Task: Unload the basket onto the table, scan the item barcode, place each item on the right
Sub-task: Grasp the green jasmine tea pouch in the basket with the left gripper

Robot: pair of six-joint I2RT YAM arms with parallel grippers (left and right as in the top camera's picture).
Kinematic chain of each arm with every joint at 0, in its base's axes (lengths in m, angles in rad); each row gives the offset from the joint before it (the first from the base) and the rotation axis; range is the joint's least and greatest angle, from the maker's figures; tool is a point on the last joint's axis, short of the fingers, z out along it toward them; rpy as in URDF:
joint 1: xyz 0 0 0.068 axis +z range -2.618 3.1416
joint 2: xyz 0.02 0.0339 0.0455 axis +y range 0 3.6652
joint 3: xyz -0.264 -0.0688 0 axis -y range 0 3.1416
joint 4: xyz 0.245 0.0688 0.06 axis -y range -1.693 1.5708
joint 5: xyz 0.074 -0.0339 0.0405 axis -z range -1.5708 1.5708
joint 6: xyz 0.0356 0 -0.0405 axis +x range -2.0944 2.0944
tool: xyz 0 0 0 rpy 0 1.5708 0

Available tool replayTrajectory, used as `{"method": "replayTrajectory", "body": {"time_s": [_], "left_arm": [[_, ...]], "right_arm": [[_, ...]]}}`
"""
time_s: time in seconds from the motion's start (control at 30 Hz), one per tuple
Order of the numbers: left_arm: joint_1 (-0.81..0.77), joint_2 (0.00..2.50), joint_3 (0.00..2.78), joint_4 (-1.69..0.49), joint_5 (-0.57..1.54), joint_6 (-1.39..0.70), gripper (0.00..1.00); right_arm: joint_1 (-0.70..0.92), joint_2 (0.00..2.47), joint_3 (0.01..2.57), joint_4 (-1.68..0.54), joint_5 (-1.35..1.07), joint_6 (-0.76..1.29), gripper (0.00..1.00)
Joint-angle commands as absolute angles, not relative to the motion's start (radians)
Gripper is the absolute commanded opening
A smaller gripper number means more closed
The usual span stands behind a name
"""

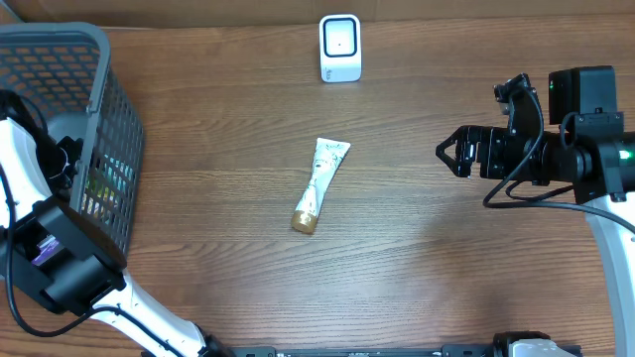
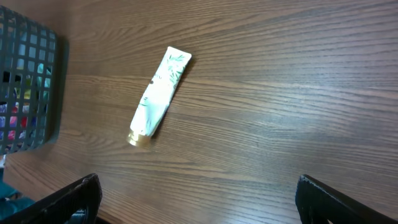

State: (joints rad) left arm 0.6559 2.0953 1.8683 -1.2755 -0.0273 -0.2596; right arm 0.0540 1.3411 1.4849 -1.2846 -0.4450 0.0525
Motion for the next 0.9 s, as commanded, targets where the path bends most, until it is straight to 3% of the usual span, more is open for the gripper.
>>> {"method": "replayTrajectory", "body": {"time_s": [0.0, 0.33, 0.4, 0.5, 0.63, 0.73, 0.87], "left_arm": [[0.656, 2.106, 1.832, -1.266, -0.064, -0.270, 0.83], [0.656, 2.106, 1.705, -1.164, -0.060, -0.270, 0.84], [0.656, 2.106, 1.695, -1.157, -0.059, -0.270, 0.75], [0.656, 2.106, 1.696, -1.158, -0.035, -0.270, 0.49], [0.656, 2.106, 1.699, -1.166, 0.001, -0.270, 0.27], [0.656, 2.106, 1.710, -1.187, 0.002, -0.270, 0.16], [0.658, 2.105, 1.784, -1.250, 0.038, -0.270, 0.09]], "right_arm": [[0.059, 1.337, 1.496, -1.284, -0.446, 0.051, 1.00], [0.059, 1.337, 1.496, -1.285, -0.446, 0.051, 1.00], [0.059, 1.337, 1.496, -1.285, -0.446, 0.051, 1.00], [0.059, 1.337, 1.496, -1.285, -0.446, 0.051, 1.00], [0.059, 1.337, 1.496, -1.284, -0.446, 0.051, 1.00], [0.059, 1.337, 1.496, -1.285, -0.446, 0.051, 1.00], [0.059, 1.337, 1.496, -1.289, -0.446, 0.051, 1.00]]}}
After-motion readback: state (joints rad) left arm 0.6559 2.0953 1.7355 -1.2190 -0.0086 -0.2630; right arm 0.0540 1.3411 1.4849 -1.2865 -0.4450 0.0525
